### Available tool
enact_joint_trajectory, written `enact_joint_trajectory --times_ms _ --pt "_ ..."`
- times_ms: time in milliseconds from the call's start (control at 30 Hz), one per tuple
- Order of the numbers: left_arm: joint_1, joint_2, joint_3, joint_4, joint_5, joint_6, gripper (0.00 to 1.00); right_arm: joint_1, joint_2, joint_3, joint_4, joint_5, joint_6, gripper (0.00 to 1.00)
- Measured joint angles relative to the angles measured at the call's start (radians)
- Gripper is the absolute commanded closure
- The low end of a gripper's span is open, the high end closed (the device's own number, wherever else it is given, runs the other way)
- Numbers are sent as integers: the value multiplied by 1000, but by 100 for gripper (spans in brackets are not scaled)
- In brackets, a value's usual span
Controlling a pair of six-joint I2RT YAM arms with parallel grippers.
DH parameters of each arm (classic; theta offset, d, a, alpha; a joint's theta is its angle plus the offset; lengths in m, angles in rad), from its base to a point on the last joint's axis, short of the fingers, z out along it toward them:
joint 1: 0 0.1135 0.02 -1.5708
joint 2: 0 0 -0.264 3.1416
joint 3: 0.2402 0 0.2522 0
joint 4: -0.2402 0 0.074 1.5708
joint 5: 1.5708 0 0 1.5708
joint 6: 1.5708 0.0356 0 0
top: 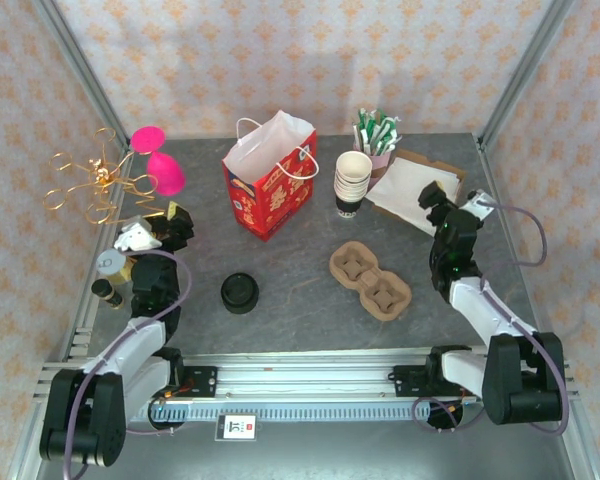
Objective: Pack the takeout coffee
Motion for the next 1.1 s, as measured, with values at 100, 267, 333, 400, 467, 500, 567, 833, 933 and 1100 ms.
enact_joint_trajectory --times_ms 100,267,333,400,467,500,567,833,933,1100 --pt "0 -38 -19 0 -2 -137 1 0 -1 30 -117 -24 67 0" --pt "0 -47 46 -213 85 -282 1 0 8 114 -338 -101 110 0" --pt "-8 -39 112 -320 123 -306 1 1 27 185 -417 -127 109 1" --pt "-39 -38 169 -402 149 -314 1 10 44 254 -484 -151 109 3" --pt "-94 -39 209 -472 162 -314 1 32 68 329 -551 -172 106 4" --pt "-119 -39 222 -497 167 -314 1 47 85 363 -581 -175 103 4" --pt "-179 -39 248 -568 181 -314 1 89 136 452 -653 -181 93 5" --pt "-367 3 392 -776 201 -294 1 238 277 699 -856 -167 80 17" --pt "-433 24 453 -814 199 -272 1 270 327 771 -893 -158 83 24" --pt "-491 72 530 -848 193 -240 1 301 429 880 -946 -146 80 36"
